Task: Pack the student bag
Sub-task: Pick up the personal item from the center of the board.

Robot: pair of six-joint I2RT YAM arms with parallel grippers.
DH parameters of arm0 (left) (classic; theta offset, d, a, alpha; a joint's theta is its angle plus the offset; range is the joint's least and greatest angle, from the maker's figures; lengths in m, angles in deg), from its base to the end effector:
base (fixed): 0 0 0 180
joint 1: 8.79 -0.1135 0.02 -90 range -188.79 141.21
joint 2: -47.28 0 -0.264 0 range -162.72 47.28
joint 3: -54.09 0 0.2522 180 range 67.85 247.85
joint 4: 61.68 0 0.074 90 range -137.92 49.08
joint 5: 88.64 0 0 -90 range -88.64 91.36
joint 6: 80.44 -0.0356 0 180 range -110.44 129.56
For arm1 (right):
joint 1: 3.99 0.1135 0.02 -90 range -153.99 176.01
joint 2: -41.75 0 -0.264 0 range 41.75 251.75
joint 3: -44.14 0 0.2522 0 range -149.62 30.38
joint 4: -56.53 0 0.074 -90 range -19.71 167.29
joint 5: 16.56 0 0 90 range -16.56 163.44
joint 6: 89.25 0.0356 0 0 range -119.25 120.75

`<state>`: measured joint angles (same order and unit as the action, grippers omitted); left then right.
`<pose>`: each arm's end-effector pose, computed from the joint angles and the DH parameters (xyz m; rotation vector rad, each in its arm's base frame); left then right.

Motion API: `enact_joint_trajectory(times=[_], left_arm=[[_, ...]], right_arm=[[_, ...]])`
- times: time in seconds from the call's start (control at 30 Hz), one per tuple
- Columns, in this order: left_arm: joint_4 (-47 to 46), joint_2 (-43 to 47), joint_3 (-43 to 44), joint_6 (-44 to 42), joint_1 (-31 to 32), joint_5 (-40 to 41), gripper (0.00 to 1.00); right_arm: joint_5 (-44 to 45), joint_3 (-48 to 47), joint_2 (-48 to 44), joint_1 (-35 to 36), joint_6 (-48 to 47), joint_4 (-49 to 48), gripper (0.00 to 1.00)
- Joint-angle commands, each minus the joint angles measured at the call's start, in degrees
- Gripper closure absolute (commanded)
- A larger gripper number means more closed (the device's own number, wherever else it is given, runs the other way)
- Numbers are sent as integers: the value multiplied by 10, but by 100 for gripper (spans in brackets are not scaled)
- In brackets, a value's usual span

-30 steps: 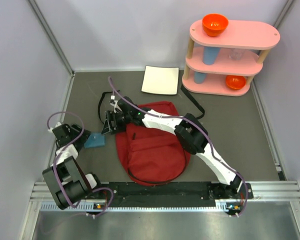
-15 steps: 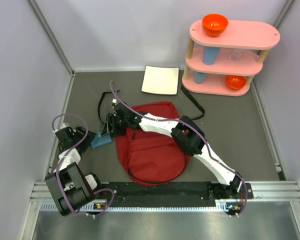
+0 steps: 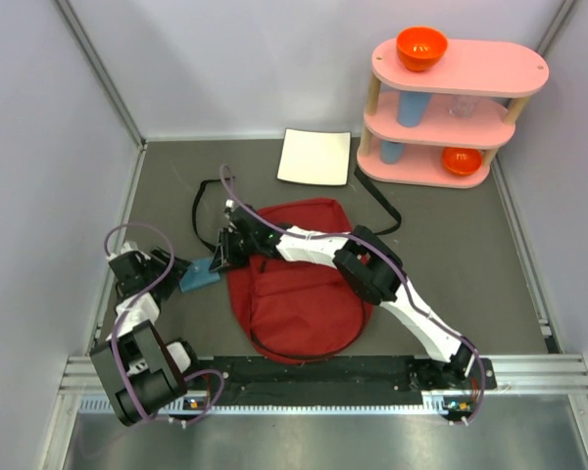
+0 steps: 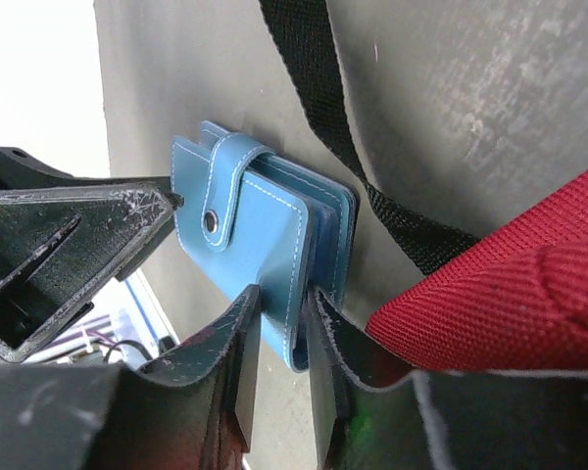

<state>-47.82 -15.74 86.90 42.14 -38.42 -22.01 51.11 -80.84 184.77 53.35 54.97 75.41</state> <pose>0.1763 0.0840 0.1477 -1.0181 2.0784 -0.5018 0.2888 0.4755 0.1300 -0.3257 2.5817 1.3569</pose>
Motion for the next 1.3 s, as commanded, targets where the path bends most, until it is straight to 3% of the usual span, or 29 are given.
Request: enact_joint_trajectory(times=[0.0,0.1,0.2,0.27,0.37,0.5,0.67,0.8,0.97,1.07,1.13,1.27], left_arm=[[17,4,-20,-8,4,-49,33],[15,7,-23,-8,4,-54,34],[15,7,-26,-7,4,-60,35],[18,18,-29,-7,4,-64,38],[59,66,-14,8,4,-69,36],[130,138,65,17,4,-63,25],[245,184,160,-16,4,-31,21],[257,217,228,-16,4,-58,12],[243,217,253,-9,3,-166,2],[166,214,214,11,10,-222,1],[105,196,200,36,34,-279,1],[49,170,185,29,156,-275,1]], right_arm=[[-20,34,-48,6,2,-48,77],[-31,36,-51,6,5,-71,77],[-37,36,-56,6,4,-81,85],[-36,40,-67,6,-2,-79,100],[-39,57,-97,4,-17,-90,100],[-37,103,-146,-2,-11,-131,100],[-48,178,-209,-18,6,-186,100],[-28,240,-278,-31,3,-195,100],[4,344,-376,-59,-6,-212,100],[10,405,-434,-79,-11,-221,100],[10,441,-463,-88,-18,-224,100],[11,492,-537,-104,-18,-224,100]])
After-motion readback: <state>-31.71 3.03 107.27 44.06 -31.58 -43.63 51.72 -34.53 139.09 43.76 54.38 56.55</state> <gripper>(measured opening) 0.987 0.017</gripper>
